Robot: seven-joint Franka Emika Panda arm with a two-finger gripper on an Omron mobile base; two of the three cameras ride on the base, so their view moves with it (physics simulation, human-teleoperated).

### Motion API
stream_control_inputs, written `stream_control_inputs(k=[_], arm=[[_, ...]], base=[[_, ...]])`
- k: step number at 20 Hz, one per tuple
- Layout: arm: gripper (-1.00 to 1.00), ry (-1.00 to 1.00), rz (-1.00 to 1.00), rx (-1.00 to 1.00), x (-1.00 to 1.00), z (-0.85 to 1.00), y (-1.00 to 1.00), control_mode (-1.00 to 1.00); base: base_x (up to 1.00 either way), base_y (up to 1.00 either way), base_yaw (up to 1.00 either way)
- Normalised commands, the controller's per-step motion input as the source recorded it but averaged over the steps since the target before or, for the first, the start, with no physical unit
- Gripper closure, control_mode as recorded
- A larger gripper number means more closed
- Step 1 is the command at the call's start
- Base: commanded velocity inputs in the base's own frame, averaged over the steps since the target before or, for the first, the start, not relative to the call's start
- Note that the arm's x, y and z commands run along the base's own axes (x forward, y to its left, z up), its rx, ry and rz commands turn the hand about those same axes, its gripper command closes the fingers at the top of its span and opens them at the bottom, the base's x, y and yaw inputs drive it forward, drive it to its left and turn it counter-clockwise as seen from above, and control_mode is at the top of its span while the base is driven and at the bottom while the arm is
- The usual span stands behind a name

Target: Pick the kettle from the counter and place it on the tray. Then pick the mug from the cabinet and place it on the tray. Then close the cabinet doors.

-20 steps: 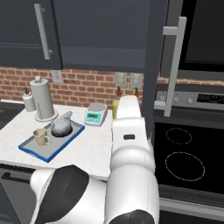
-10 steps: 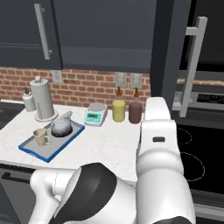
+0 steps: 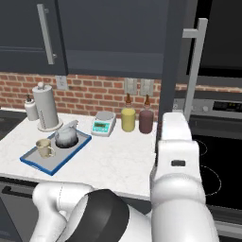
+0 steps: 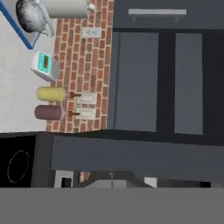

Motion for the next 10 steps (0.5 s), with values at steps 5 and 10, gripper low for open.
stream_control_inputs(k=[5, 10], arm=[[1.00, -0.15, -0.04, 0.00, -0.83, 0.00, -0.79, -1.00], [1.00, -0.06, -0.06, 0.01, -0.24, -0.06, -0.58, -1.00]], base=[[0.00, 0.00, 0.00], [0.00, 0.00, 0.00]])
